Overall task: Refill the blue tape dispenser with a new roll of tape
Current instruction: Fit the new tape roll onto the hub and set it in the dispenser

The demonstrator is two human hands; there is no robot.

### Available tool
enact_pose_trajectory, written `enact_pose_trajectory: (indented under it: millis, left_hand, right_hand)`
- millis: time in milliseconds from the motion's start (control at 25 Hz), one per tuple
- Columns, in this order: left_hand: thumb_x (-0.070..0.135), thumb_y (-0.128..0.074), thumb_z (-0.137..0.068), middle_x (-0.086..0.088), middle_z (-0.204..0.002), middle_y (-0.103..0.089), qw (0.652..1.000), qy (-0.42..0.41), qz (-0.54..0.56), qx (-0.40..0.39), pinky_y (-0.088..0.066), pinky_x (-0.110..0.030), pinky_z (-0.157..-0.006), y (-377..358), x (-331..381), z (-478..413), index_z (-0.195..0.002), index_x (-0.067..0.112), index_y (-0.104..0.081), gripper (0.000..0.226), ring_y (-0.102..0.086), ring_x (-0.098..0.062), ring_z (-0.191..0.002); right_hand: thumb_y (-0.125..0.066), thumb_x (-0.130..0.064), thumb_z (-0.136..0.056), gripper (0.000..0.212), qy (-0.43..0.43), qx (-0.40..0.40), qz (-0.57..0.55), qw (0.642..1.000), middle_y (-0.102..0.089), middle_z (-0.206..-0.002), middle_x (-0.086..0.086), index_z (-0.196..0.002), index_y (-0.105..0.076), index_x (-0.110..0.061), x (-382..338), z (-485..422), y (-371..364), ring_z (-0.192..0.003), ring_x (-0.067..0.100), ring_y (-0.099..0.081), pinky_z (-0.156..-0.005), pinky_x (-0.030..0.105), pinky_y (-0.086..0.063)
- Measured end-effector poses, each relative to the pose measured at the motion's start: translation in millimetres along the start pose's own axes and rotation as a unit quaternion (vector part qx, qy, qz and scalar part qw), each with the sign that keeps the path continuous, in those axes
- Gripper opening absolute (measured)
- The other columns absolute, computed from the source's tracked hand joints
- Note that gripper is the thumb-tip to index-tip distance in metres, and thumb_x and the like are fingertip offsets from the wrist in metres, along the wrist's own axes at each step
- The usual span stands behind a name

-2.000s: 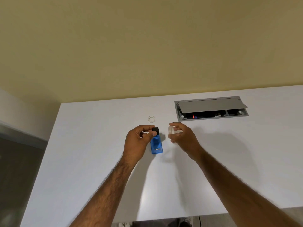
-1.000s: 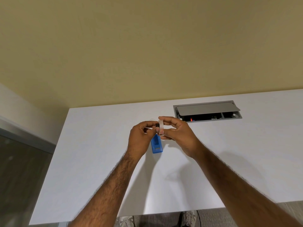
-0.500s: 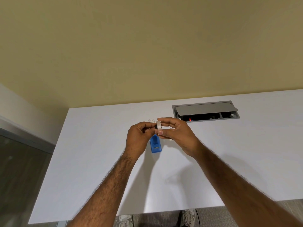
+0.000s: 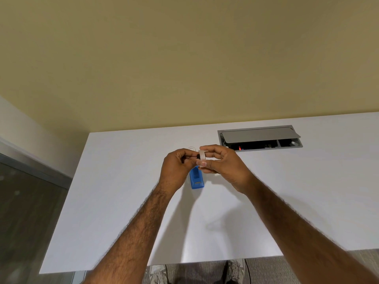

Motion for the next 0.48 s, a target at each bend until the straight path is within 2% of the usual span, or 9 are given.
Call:
enact_pose_trajectory:
  millis: [80, 200, 400, 480]
  left_hand:
    - [0.007, -0.074, -0.083, -0.002, -0.088, -0.078, 1.000, 0.001, -0.005, 0.003, -0.060, -0.042, -0.086, 0, -5, 0, -0.093, 0.018, -0.077, 0.015, -0.073, -0.022, -0.087]
    - [0.008, -0.072, -0.085, 0.004, -0.090, -0.078, 1.000, 0.000, -0.026, 0.000, -0.057, -0.030, -0.080, -4, -11, 2, -0.094, 0.021, -0.078, 0.017, -0.071, -0.016, -0.086]
    - [0.007, -0.067, -0.089, 0.002, -0.100, -0.078, 1.000, 0.006, -0.027, -0.004, -0.058, -0.035, -0.083, -6, -29, -3, -0.104, 0.018, -0.077, 0.020, -0.070, -0.026, -0.089]
    - [0.008, -0.067, -0.091, 0.001, -0.105, -0.076, 0.999, 0.025, -0.027, -0.001, -0.057, -0.030, -0.082, -7, -43, -8, -0.111, 0.017, -0.075, 0.023, -0.070, -0.025, -0.087]
  right_hand:
    - [-0.081, -0.008, -0.079, 0.047, -0.007, -0.005, 0.077, 0.997, -0.074, -0.114, -0.003, -0.119, -0.067, -0.029, -1, -2, 1, -0.091, 0.030, -0.076, -0.083, 0.034, -0.063]
    - [-0.081, -0.013, -0.078, 0.045, 0.001, 0.003, 0.238, 0.971, -0.068, -0.111, -0.013, -0.114, -0.060, -0.029, 0, -5, 3, -0.084, 0.029, -0.073, -0.078, 0.034, -0.058]
    - [-0.073, -0.019, -0.083, 0.045, 0.027, -0.009, 0.386, 0.922, -0.068, -0.117, -0.003, -0.125, -0.057, -0.025, 12, -18, -4, -0.087, 0.025, -0.070, -0.081, 0.040, -0.059]
    - [-0.071, -0.018, -0.083, 0.045, 0.032, -0.012, 0.416, 0.909, -0.068, -0.116, -0.002, -0.125, -0.057, -0.025, 20, -27, -4, -0.090, 0.023, -0.068, -0.082, 0.039, -0.058]
Point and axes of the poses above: each hand's wrist, its own z-axis away from the middle knuckle, its own y-axis out of the back of the hand, x = y × z, the point moved 7 cm from there along -z, towards the middle knuckle
